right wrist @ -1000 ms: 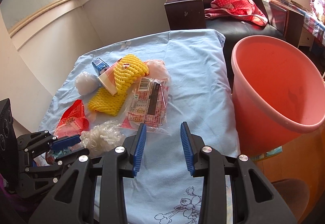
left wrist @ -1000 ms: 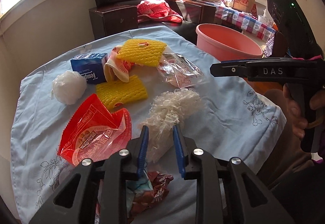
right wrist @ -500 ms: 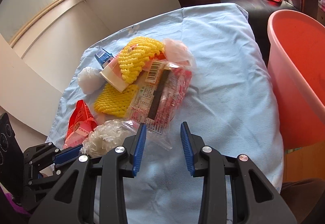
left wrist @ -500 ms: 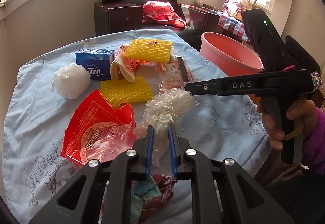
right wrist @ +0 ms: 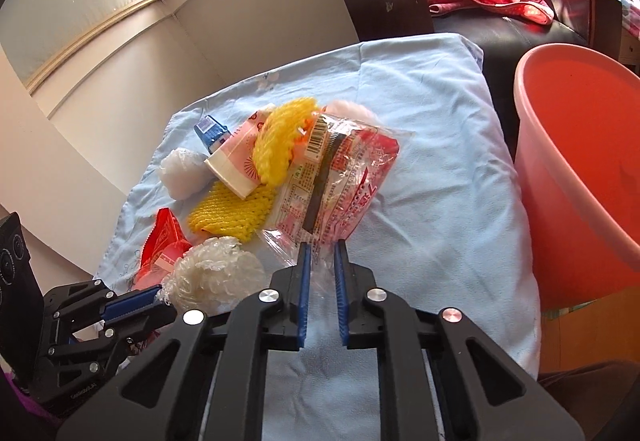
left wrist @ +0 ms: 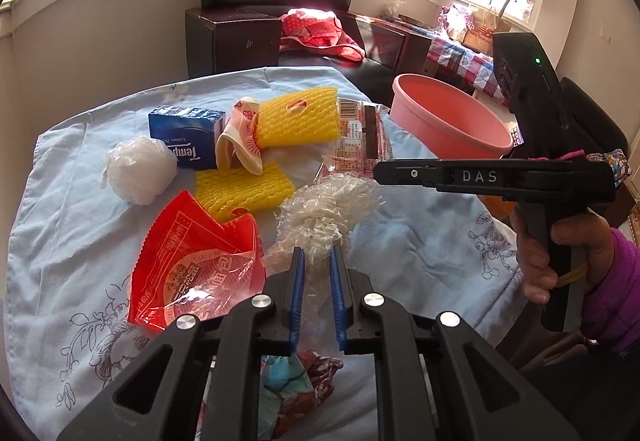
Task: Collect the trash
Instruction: 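Carry the clear packet and white mesh over the pink bucket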
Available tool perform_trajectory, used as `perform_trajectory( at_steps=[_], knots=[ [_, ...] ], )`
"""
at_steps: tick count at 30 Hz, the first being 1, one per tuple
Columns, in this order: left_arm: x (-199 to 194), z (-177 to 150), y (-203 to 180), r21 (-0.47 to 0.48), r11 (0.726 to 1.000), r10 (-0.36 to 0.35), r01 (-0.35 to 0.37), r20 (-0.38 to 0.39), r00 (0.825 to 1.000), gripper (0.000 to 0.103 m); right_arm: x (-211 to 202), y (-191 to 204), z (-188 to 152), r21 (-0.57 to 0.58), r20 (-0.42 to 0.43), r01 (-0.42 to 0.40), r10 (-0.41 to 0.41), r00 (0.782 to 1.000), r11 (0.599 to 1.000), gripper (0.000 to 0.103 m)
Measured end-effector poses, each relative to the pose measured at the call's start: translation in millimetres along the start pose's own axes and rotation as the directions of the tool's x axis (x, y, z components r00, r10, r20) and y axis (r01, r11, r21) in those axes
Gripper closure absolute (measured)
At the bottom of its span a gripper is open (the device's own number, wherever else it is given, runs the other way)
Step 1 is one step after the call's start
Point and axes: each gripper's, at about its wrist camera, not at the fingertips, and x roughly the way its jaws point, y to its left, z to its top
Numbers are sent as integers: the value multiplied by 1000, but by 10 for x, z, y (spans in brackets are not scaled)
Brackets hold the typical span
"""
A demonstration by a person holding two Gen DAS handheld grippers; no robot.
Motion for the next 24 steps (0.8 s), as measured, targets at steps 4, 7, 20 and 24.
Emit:
perform_trajectory(
  at_steps=[4, 7, 20, 24],
  knots=[
    [-90, 86, -31, -15, 1000, -13, 14, 39, 999, 91, -215, 15, 1, -35, 58, 33, -30, 998, 999, 91],
    [-154, 183, -84, -26, 999, -21, 23, 70, 997, 91, -389, 1, 0, -53, 107, 71, -65, 992, 996, 91],
    [-224, 721, -420, -42, 999, -26, 34, 176, 984, 91, -995, -421, 70, 31, 250, 178, -180, 951, 984, 91],
    [-183, 895, -606, -19, 999, -42, 46, 193, 980, 91, -1124, -575, 71, 51, 272, 231, -236, 933, 972, 91]
  ],
)
